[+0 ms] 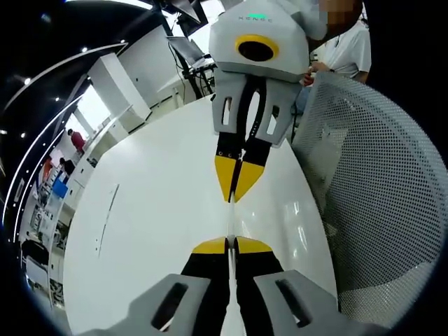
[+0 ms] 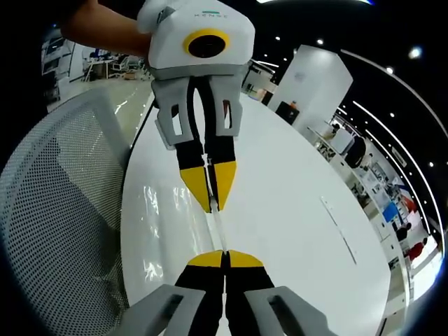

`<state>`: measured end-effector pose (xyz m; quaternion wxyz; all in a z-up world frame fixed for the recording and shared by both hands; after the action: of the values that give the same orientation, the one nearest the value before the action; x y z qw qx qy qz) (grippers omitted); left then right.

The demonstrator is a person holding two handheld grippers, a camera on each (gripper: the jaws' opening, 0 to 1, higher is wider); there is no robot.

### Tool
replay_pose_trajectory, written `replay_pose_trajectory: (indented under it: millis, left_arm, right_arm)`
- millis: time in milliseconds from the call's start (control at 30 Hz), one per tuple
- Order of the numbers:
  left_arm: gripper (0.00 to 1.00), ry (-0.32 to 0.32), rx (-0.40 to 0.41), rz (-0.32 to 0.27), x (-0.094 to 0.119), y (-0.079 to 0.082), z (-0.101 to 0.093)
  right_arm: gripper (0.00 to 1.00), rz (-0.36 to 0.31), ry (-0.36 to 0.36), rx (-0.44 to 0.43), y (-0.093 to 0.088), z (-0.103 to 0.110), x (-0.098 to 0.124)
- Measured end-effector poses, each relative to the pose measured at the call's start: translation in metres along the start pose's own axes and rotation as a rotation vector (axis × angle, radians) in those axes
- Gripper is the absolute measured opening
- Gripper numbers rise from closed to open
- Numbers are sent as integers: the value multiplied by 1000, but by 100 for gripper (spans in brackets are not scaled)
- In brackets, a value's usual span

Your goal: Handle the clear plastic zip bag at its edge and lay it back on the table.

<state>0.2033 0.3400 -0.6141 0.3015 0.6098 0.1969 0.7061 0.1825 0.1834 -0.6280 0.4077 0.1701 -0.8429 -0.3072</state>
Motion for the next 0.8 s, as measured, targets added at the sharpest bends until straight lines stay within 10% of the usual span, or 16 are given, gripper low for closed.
replay_pose_trajectory:
  millis: [800]
  left_arm:
    - [0, 14, 16, 8, 10, -9, 0]
  right_arm:
    - [0, 6, -6, -1, -3, -2, 2]
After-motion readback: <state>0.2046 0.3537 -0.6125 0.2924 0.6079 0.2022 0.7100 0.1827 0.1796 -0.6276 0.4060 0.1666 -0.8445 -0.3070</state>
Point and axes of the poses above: the point that each gripper's makers call its tool centre point, and the gripper's own axes: x roughly backward along the fingers, z roughly to its left, y roughly out of its top, the point moved 10 cm from there along x, roughly backward along the fingers, and after that the axes turned 11 degrees about -y, right-handed, at the moved point
